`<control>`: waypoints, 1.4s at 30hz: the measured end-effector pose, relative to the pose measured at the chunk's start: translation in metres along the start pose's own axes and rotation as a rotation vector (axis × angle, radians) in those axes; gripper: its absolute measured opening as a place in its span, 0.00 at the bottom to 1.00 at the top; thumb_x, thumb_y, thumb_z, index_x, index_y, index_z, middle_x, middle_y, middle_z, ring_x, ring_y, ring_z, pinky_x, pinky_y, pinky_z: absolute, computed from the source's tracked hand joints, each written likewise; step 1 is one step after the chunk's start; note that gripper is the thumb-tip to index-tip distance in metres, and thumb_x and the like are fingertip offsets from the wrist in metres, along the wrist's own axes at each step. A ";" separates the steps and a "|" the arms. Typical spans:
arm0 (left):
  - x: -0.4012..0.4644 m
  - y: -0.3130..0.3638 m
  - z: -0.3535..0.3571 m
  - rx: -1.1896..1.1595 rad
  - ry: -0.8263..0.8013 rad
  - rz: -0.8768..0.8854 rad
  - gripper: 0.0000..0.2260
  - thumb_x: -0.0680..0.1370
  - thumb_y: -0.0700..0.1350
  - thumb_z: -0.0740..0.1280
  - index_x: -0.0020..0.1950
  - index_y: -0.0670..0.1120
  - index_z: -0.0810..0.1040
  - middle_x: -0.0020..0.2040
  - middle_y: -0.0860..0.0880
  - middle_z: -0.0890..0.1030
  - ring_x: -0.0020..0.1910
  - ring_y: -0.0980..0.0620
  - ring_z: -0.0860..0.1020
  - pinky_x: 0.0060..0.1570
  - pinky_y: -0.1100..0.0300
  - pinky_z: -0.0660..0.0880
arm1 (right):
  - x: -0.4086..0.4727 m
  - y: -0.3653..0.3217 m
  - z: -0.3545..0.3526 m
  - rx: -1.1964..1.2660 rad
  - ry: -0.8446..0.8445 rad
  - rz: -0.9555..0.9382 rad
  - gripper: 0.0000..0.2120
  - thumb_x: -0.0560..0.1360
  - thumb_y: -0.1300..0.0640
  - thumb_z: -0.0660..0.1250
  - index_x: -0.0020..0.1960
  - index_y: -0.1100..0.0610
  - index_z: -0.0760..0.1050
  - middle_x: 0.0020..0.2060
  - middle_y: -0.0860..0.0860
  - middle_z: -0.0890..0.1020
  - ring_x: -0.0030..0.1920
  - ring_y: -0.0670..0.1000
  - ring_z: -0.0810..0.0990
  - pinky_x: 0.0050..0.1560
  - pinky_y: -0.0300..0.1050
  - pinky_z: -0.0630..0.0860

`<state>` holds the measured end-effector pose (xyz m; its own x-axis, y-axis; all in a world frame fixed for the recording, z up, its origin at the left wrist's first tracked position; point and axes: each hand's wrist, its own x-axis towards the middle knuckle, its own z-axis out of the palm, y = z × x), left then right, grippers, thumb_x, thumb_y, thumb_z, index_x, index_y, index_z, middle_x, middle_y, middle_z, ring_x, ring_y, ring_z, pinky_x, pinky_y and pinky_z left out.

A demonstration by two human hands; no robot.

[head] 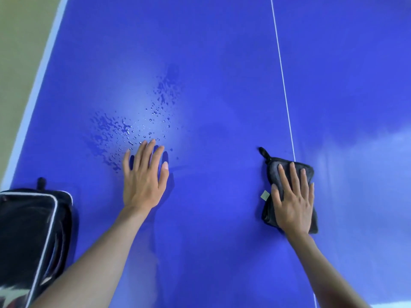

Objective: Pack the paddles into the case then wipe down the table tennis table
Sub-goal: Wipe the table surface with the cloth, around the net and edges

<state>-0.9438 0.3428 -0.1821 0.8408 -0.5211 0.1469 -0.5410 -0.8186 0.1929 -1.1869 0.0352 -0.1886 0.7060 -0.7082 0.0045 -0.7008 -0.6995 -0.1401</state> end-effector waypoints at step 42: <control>0.127 -0.012 0.023 -0.020 0.055 -0.158 0.20 0.87 0.52 0.49 0.75 0.47 0.68 0.79 0.47 0.66 0.80 0.46 0.62 0.78 0.39 0.51 | 0.118 -0.002 -0.006 0.087 -0.010 -0.189 0.28 0.83 0.43 0.55 0.83 0.43 0.60 0.84 0.44 0.57 0.85 0.50 0.51 0.82 0.63 0.52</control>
<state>-0.8302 0.2812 -0.1886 0.9135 -0.3713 0.1662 -0.4025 -0.8841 0.2374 -1.1025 -0.0474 -0.1822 0.8253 -0.5640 0.0296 -0.5446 -0.8086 -0.2227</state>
